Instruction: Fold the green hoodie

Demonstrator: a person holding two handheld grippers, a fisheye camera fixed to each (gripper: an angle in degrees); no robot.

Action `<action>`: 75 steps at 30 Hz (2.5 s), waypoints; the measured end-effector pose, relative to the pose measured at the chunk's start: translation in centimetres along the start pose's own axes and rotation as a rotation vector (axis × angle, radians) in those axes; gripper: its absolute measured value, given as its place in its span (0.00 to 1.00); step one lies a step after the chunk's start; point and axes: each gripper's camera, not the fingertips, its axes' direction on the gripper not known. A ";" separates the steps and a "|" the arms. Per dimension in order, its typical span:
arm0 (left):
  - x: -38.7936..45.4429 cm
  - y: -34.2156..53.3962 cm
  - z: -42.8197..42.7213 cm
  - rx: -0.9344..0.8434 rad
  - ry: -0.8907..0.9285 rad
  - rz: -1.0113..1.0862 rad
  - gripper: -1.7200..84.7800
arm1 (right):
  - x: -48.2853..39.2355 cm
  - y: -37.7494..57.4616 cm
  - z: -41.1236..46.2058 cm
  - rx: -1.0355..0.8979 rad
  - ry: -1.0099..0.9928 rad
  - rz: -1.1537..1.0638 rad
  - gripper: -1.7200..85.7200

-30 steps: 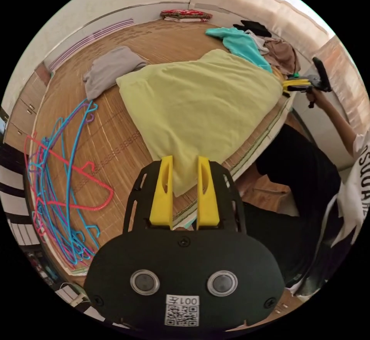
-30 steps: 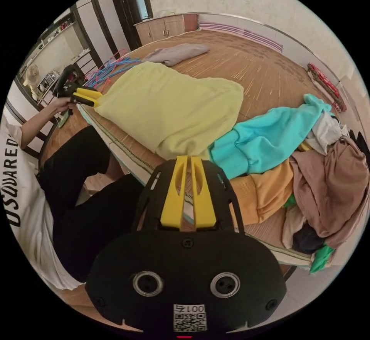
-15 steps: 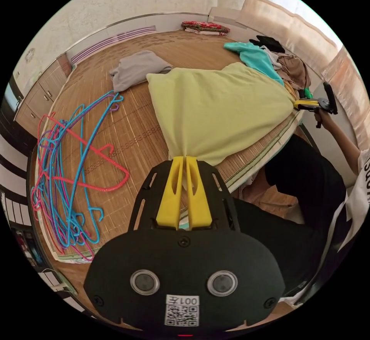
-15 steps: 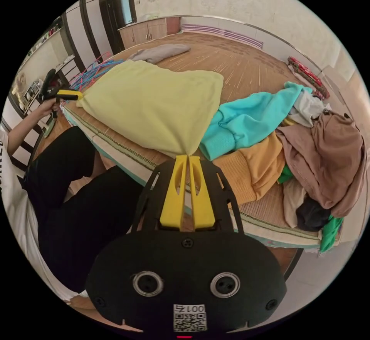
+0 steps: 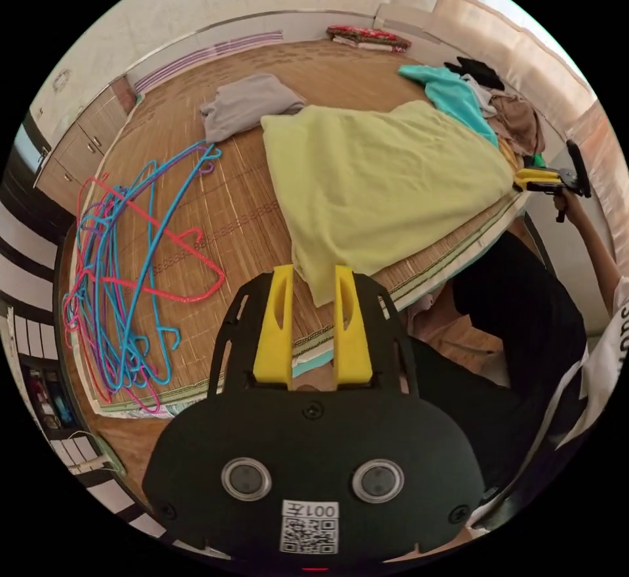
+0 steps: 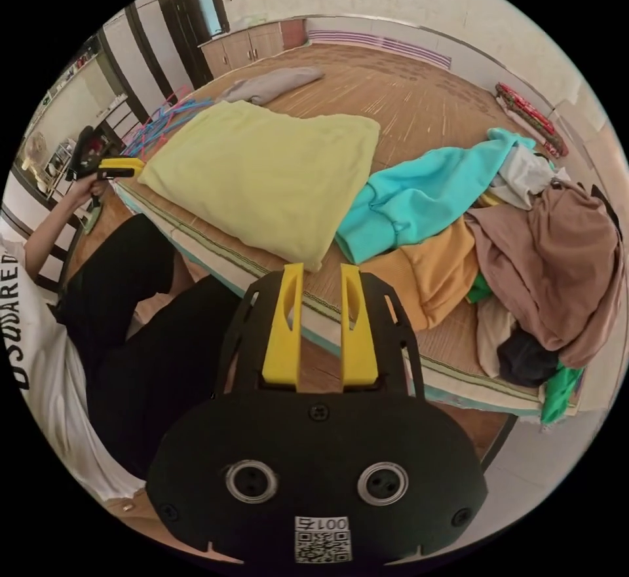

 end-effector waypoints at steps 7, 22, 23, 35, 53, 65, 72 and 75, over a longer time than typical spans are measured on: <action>1.1 -0.3 0.5 0.013 -0.012 0.065 0.04 | -2.3 -1.6 1.9 -0.020 0.092 -0.112 0.06; -0.4 4.2 -1.3 0.052 -0.011 -0.029 0.06 | -2.0 0.4 1.0 -0.119 0.134 -0.141 0.04; -0.9 4.1 -2.5 0.060 -0.058 -0.037 0.07 | -1.9 0.2 0.0 -0.121 0.176 -0.154 0.05; -4.8 -14.1 3.1 0.109 0.060 -0.136 0.12 | 5.3 -17.2 0.6 0.122 0.029 0.090 0.14; -3.0 -16.7 7.1 0.256 -0.103 -0.074 0.02 | 6.3 -22.0 1.9 0.230 0.123 0.113 0.05; -1.9 -15.8 16.8 0.107 -0.101 -0.074 0.05 | 7.0 -23.5 9.5 0.028 0.160 0.134 0.07; -2.4 -12.7 14.6 -0.042 -0.426 -0.117 0.02 | 7.5 -20.7 4.2 0.086 0.229 0.086 0.10; 0.0 -9.4 13.2 -0.040 -0.512 -0.026 0.01 | 6.3 -16.7 1.2 0.114 0.214 0.060 0.10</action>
